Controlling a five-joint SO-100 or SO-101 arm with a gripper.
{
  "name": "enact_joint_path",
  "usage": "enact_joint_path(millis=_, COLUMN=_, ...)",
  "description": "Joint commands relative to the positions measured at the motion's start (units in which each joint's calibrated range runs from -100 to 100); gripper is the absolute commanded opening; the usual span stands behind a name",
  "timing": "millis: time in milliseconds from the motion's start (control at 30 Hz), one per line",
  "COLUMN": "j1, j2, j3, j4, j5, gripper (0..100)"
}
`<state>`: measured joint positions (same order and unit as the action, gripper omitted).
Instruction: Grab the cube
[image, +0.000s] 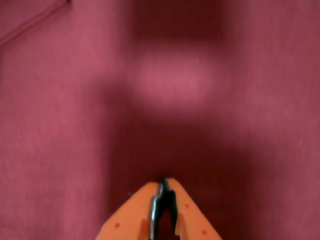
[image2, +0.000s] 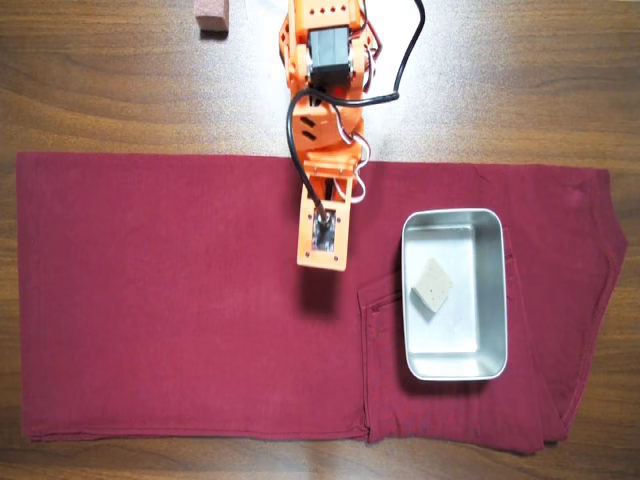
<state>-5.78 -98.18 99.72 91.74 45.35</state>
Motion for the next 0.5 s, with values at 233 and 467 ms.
enact_joint_path(millis=233, j1=-1.1, j2=-0.2, j3=0.3, j4=8.3, j5=1.5, gripper=3)
enact_joint_path(millis=467, j1=-1.1, j2=-0.2, j3=0.3, j4=8.3, j5=1.5, gripper=3)
